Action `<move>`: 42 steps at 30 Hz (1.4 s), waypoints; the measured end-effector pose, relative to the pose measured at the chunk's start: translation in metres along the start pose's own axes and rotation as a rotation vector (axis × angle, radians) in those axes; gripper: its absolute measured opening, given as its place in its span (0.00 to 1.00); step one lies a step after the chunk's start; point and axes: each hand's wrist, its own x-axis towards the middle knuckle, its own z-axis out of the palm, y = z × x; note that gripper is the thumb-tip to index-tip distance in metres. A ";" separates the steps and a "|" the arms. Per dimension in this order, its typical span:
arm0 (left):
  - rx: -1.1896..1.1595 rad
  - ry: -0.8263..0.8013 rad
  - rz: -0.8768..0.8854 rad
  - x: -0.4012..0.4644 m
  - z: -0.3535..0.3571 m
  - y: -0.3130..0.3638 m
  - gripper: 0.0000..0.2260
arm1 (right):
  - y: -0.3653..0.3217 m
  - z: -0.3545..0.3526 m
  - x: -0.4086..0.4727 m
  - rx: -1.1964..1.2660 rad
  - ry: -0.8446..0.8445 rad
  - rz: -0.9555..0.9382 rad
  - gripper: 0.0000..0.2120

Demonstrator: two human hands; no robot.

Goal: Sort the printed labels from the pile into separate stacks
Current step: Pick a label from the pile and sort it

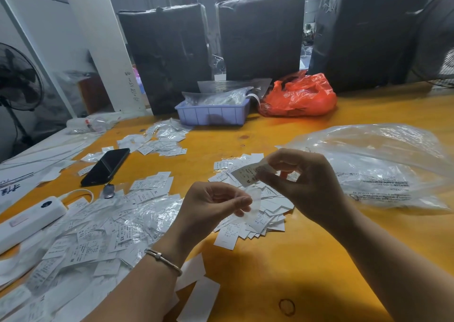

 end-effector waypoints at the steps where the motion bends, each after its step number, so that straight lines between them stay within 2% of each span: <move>1: 0.002 0.002 0.000 0.000 0.000 0.000 0.08 | 0.001 0.001 -0.001 -0.041 -0.020 -0.010 0.02; 10: 0.003 0.009 -0.012 0.000 -0.001 -0.002 0.08 | 0.004 -0.003 0.001 -0.125 0.006 0.016 0.06; 16: -0.002 0.006 0.002 0.000 -0.002 -0.001 0.06 | -0.001 -0.007 0.004 0.091 0.124 0.050 0.04; 19: -0.005 0.005 0.004 0.000 -0.001 0.000 0.07 | -0.003 -0.007 0.003 0.114 0.078 0.053 0.03; 23: 0.004 0.012 0.007 0.000 -0.001 0.000 0.08 | -0.002 -0.005 0.002 0.024 -0.004 0.043 0.07; 30: 0.012 0.025 0.008 0.000 -0.002 0.000 0.07 | 0.002 -0.003 0.000 -0.126 0.011 0.012 0.06; 37: 0.011 0.026 0.010 0.000 0.000 0.001 0.07 | 0.000 -0.003 0.001 -0.111 0.024 -0.006 0.02; 42: 0.005 0.037 0.002 0.000 0.000 0.001 0.08 | 0.000 -0.003 0.000 -0.129 -0.010 0.001 0.07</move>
